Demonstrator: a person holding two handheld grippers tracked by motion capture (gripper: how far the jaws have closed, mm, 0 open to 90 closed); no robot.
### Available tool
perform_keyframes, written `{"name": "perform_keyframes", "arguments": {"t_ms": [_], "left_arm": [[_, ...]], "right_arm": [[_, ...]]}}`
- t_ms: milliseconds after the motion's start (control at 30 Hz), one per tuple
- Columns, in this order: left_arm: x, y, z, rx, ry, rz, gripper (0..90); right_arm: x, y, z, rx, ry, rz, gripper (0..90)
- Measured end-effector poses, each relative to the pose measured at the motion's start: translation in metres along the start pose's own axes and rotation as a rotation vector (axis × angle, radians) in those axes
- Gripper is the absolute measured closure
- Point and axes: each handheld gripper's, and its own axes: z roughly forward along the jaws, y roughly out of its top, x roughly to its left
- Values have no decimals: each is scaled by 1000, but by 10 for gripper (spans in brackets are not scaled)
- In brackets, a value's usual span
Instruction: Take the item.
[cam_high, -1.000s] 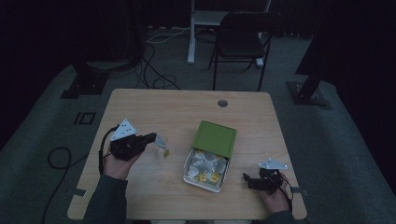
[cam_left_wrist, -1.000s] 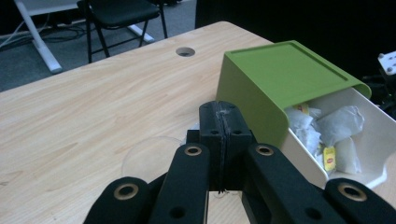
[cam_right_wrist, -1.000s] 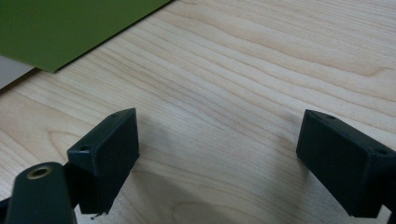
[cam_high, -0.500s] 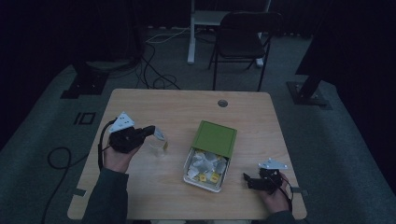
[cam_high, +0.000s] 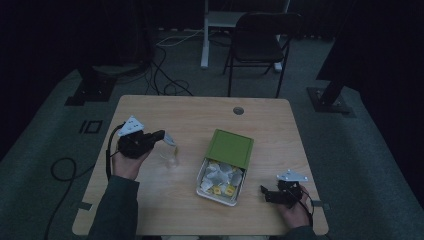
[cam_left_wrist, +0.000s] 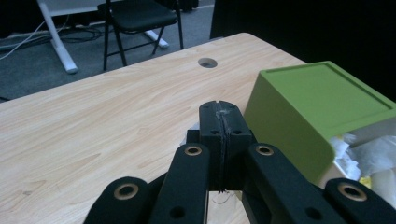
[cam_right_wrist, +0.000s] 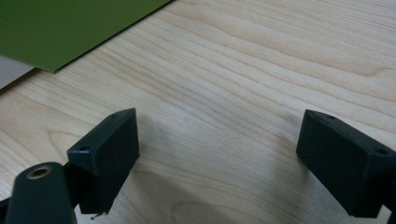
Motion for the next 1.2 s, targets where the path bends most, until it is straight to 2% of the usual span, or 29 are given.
{"name": "perform_keyframes", "arguments": {"t_ms": [367, 500, 1067, 1100, 1200], "left_arm": [[8, -7, 8, 16, 27, -10, 900], [9, -9, 11, 35, 41, -2, 900], [11, -23, 22, 70, 38, -13, 900], [10, -23, 23, 77, 36, -18, 882], [10, -23, 24, 74, 28, -31, 675]], "right_arm": [[0, 0, 0, 0, 0, 2, 127], [0, 0, 0, 0, 0, 1, 127], [0, 0, 0, 0, 0, 2, 128], [0, 0, 0, 0, 0, 2, 127], [0, 0, 0, 0, 0, 2, 127]]}}
